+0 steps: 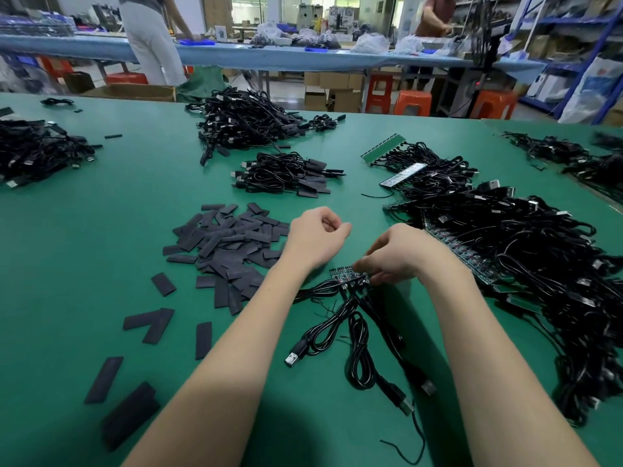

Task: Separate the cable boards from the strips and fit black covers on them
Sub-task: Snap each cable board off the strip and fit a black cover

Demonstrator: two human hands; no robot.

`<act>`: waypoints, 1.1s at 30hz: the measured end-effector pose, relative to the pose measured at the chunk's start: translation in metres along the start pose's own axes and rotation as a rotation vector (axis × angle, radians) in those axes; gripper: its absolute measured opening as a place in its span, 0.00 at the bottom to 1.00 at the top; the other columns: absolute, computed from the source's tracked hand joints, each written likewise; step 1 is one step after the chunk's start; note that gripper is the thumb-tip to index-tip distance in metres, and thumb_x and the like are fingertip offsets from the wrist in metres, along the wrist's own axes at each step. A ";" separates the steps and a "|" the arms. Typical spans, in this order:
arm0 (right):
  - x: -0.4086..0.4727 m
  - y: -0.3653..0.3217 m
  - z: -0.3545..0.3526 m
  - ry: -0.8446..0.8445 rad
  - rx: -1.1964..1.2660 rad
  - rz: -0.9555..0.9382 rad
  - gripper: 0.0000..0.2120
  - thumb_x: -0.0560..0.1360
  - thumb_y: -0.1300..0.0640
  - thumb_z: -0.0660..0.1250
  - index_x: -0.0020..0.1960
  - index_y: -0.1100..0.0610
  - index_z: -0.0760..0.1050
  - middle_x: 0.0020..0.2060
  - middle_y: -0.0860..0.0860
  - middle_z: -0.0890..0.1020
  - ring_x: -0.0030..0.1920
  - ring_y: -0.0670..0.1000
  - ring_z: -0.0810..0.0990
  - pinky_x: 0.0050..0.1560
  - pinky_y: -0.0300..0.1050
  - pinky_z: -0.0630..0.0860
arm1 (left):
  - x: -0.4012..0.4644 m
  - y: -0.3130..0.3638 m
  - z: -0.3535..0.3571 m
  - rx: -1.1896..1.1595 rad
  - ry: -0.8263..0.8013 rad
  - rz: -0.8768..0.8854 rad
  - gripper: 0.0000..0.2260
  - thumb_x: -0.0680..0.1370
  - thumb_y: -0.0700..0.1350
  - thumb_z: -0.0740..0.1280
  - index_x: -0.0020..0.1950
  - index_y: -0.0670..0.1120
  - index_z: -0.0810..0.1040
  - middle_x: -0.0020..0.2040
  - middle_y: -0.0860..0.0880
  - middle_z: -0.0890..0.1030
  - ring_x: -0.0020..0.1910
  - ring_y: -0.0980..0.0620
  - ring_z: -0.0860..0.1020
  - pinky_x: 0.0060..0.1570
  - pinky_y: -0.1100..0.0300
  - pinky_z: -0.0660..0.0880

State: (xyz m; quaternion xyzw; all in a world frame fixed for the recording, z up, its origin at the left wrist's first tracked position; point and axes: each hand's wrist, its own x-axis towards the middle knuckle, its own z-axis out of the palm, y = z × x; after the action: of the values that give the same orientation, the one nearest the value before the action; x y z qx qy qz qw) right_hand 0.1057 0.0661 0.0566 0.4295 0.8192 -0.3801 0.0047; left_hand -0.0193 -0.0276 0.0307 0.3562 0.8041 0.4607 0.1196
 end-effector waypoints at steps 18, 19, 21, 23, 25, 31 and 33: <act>-0.008 0.024 -0.016 -0.191 0.898 -0.101 0.20 0.59 0.57 0.79 0.50 0.58 0.85 0.39 0.52 0.85 0.34 0.46 0.82 0.37 0.39 0.82 | -0.007 0.004 -0.021 -0.732 -0.571 -0.215 0.07 0.77 0.34 0.70 0.55 0.41 0.79 0.48 0.43 0.83 0.41 0.54 0.80 0.44 0.67 0.78; -0.007 0.024 -0.015 -0.198 0.906 -0.101 0.17 0.60 0.57 0.79 0.48 0.58 0.85 0.39 0.52 0.85 0.35 0.46 0.82 0.37 0.39 0.82 | -0.008 0.005 -0.021 -0.748 -0.562 -0.216 0.09 0.77 0.34 0.70 0.56 0.39 0.79 0.48 0.43 0.83 0.41 0.54 0.81 0.44 0.67 0.79; -0.007 0.025 -0.014 -0.211 0.914 -0.101 0.13 0.61 0.58 0.79 0.46 0.58 0.86 0.37 0.53 0.85 0.35 0.46 0.83 0.36 0.37 0.82 | -0.010 0.006 -0.020 -0.763 -0.563 -0.215 0.13 0.77 0.34 0.70 0.61 0.36 0.78 0.48 0.44 0.84 0.41 0.56 0.82 0.44 0.68 0.78; -0.007 0.025 -0.012 -0.230 0.935 -0.101 0.11 0.62 0.59 0.78 0.44 0.58 0.87 0.37 0.53 0.85 0.35 0.46 0.83 0.34 0.36 0.81 | -0.011 0.006 -0.021 -0.790 -0.578 -0.205 0.14 0.77 0.34 0.70 0.62 0.34 0.77 0.49 0.45 0.84 0.41 0.56 0.83 0.44 0.68 0.78; -0.008 0.024 -0.010 -0.262 0.983 -0.102 0.08 0.62 0.60 0.77 0.42 0.58 0.87 0.36 0.53 0.85 0.35 0.47 0.83 0.33 0.35 0.80 | -0.011 0.006 -0.023 -0.812 -0.591 -0.196 0.14 0.78 0.33 0.69 0.63 0.33 0.77 0.49 0.45 0.85 0.41 0.57 0.83 0.43 0.69 0.77; -0.013 0.018 -0.001 -0.319 1.124 -0.043 0.06 0.62 0.61 0.76 0.40 0.58 0.85 0.34 0.51 0.83 0.33 0.46 0.83 0.32 0.35 0.80 | -0.012 0.002 -0.026 -0.803 -0.668 -0.176 0.12 0.73 0.39 0.71 0.56 0.41 0.82 0.48 0.47 0.86 0.43 0.57 0.82 0.47 0.67 0.78; -0.015 0.018 0.000 -0.353 1.207 -0.035 0.03 0.64 0.62 0.75 0.37 0.58 0.86 0.33 0.51 0.84 0.33 0.47 0.83 0.31 0.36 0.80 | -0.012 0.001 -0.026 -0.850 -0.695 -0.173 0.11 0.72 0.40 0.72 0.54 0.42 0.83 0.48 0.48 0.86 0.44 0.56 0.83 0.46 0.67 0.78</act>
State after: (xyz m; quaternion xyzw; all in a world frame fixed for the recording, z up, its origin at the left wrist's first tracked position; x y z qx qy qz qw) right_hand 0.1277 0.0622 0.0505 0.2740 0.4540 -0.8407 -0.1096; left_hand -0.0241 -0.0528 0.0441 0.3401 0.4871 0.5885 0.5484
